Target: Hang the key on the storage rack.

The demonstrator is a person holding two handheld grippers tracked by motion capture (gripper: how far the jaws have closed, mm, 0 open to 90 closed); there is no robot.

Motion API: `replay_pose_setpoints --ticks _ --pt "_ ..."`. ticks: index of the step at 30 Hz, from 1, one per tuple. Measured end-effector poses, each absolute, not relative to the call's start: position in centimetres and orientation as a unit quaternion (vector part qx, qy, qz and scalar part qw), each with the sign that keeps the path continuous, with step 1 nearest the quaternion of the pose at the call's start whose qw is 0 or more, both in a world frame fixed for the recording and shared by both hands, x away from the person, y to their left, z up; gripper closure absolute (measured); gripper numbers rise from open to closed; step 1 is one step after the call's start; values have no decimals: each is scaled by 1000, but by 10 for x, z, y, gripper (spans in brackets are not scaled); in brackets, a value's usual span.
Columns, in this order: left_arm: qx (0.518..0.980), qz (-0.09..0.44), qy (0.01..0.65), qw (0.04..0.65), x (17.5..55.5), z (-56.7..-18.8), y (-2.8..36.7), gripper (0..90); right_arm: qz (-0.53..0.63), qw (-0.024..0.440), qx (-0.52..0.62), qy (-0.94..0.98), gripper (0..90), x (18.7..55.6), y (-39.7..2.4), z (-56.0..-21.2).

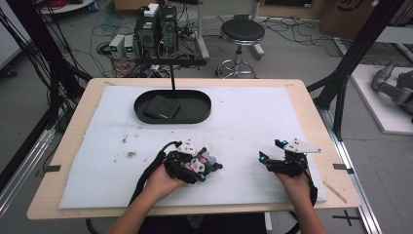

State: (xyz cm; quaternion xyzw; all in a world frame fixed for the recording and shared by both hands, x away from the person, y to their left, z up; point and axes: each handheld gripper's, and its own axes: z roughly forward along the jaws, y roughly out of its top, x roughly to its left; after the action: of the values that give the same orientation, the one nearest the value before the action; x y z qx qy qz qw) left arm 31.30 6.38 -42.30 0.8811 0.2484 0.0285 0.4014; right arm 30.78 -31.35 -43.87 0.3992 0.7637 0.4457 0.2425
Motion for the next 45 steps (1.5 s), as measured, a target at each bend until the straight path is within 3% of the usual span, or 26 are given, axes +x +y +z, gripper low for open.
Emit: replay_pose_setpoints --ticks 11,32,45 --pt "844 49 291 448 336 -369 109 322 448 241 400 763 198 308 -313 -438" --pt "807 117 382 435 402 -281 201 323 448 241 400 762 198 309 -313 -438" --pt "800 115 402 431 452 -271 198 323 448 240 402 762 198 309 -314 -439"
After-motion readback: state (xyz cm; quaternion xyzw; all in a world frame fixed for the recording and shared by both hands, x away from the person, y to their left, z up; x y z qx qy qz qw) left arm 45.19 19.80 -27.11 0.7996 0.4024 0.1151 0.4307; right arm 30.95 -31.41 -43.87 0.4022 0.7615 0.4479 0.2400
